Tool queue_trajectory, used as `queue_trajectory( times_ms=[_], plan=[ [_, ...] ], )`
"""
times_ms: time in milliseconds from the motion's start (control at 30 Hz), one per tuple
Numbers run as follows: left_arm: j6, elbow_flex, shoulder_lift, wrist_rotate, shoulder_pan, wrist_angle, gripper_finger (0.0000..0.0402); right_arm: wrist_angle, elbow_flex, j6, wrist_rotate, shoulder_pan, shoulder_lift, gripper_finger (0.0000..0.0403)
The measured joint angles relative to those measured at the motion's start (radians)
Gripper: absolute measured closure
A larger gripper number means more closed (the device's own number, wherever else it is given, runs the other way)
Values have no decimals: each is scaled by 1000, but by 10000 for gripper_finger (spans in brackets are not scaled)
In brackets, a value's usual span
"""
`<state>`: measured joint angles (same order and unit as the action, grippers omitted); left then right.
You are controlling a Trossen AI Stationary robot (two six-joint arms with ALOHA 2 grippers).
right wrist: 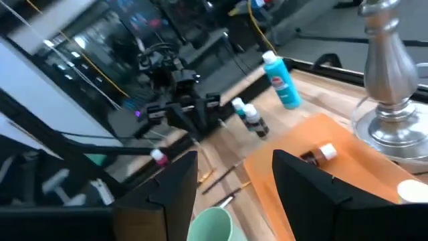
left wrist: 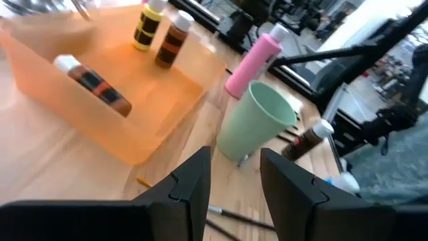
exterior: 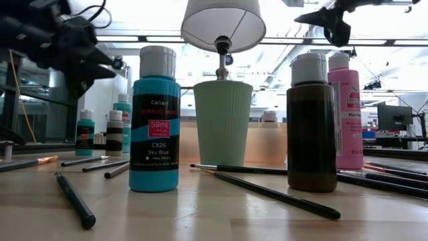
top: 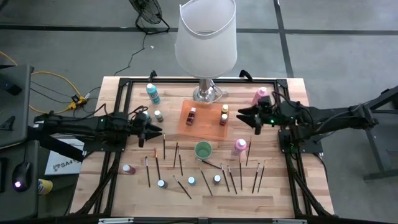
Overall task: Pick & Place Paint Supplies
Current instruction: Adjust the small brown paint bottle in the orange bin
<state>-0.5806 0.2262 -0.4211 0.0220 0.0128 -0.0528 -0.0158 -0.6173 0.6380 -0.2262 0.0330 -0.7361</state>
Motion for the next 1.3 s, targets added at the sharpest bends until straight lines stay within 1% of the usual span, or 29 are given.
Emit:
queue_trajectory(
  times_ms=[167,333,500,667,767,900,1000,1100,1200,1300],
  plan=[
    [-1,166,-216,67,0,-3,275,57,86,-21,28,0,72,215],
    [-4,349,-456,71,0,-25,275,50,111,-51,67,0,136,215],
    [-38,522,-674,75,1,-119,275,50,166,-88,107,0,295,215],
    [-57,653,-818,78,1,-181,275,55,243,-84,156,0,441,215],
    [-73,708,-864,98,5,-201,275,53,272,-91,178,0,491,215],
    [-117,749,-879,120,44,-243,275,45,323,-116,186,0,534,215],
    [-158,750,-879,122,84,-266,275,59,353,-134,211,0,554,215],
    [-164,750,-880,100,117,-272,275,99,399,-120,250,0,567,215],
    [-184,750,-880,85,127,-272,275,156,444,-97,294,0,575,215],
    [-187,750,-880,98,127,-272,275,205,492,-88,304,0,580,215]
  ],
)
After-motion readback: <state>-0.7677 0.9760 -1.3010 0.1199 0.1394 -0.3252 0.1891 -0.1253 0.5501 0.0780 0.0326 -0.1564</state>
